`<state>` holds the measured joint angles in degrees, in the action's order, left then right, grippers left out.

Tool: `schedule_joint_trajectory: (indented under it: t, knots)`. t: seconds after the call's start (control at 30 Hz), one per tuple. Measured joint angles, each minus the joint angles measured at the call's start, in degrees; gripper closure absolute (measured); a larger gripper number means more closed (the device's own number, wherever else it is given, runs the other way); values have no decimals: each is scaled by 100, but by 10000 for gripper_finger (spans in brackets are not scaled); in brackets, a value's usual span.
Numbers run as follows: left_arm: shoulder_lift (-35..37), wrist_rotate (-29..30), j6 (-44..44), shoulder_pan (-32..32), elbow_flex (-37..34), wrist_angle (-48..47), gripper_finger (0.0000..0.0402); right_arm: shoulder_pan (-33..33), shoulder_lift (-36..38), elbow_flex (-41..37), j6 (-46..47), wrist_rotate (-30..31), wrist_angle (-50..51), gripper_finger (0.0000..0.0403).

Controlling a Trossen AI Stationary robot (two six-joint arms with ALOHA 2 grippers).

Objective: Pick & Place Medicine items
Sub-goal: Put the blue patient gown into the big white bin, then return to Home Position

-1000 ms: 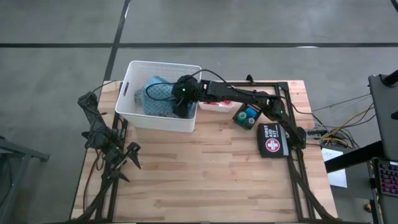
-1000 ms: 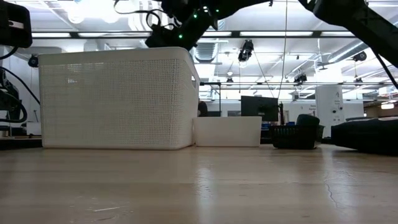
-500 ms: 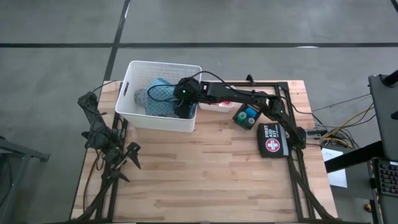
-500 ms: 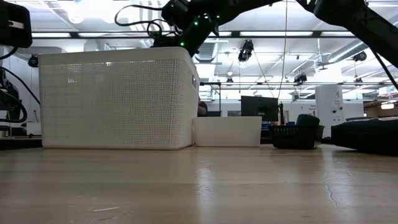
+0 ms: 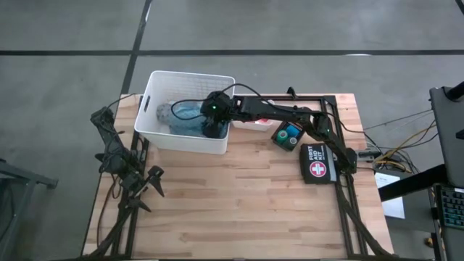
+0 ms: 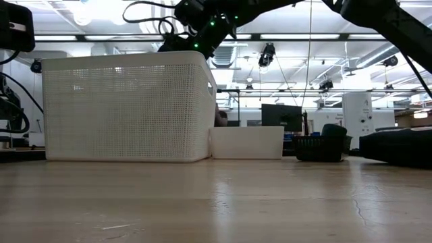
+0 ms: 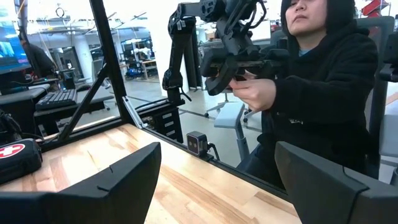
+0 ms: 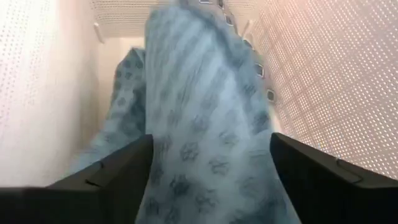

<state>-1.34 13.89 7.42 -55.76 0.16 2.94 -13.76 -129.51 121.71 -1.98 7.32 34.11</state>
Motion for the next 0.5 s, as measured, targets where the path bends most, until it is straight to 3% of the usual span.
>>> schedule_joint_trajectory:
  t: [0.23, 0.5]
  knots:
    - [0, -1, 0, 0, 0, -2, 82, 0, 0, 2, -13, -15, 2, 52]
    - [0, -2, 0, 0, 0, -2, 82, 4, 103, 104, -19, -77, 72, 55]
